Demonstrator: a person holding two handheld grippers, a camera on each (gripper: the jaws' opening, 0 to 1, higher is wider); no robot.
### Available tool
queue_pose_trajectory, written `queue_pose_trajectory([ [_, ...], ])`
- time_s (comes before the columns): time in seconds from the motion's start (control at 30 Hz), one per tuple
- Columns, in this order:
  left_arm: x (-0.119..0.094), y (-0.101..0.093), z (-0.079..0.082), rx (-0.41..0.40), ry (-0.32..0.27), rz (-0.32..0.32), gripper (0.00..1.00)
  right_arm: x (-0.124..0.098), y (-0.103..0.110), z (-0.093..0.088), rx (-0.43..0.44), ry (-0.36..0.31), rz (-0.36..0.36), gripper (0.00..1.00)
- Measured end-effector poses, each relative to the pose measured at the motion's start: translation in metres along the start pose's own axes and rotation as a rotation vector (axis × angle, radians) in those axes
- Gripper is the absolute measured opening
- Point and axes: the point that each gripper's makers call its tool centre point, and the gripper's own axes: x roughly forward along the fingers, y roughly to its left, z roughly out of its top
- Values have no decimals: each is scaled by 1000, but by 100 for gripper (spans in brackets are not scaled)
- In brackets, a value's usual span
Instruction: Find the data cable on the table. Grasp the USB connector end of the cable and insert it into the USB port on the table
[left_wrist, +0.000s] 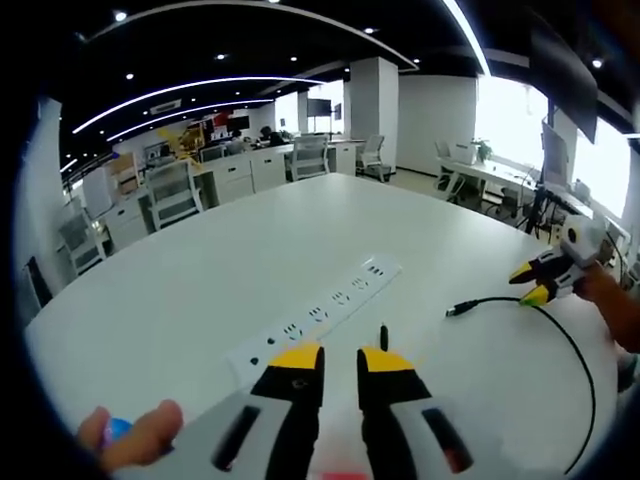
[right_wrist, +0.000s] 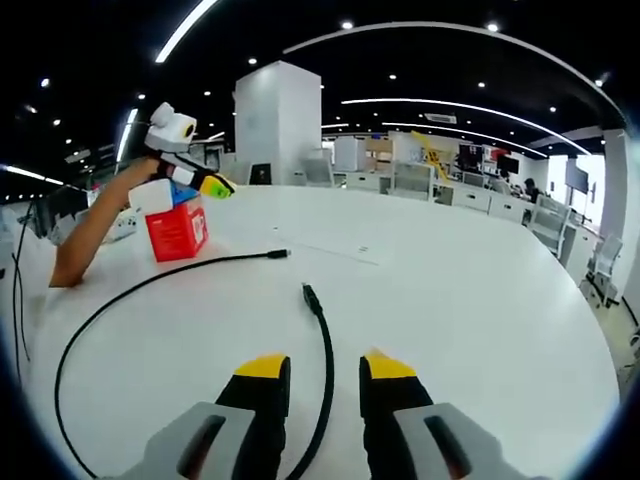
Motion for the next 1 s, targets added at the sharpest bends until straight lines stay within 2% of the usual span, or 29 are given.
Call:
queue_pose_trajectory([
  [0.63, -1, 0, 1, -5, -8, 4, 16, 21, -2, 9, 5, -45, 66, 30],
  [0.8, -1, 0, 1, -6, -9, 4, 16, 27, 0, 16, -6, -107, 105, 29],
  [0.9, -1, 1, 2, -8, -12, 3, 16, 30, 4, 16, -31, -115, 120, 28],
  [1.0, 0, 2, 3, -10, -10, 4, 16, 35, 6, 19, -11, -138, 142, 28],
])
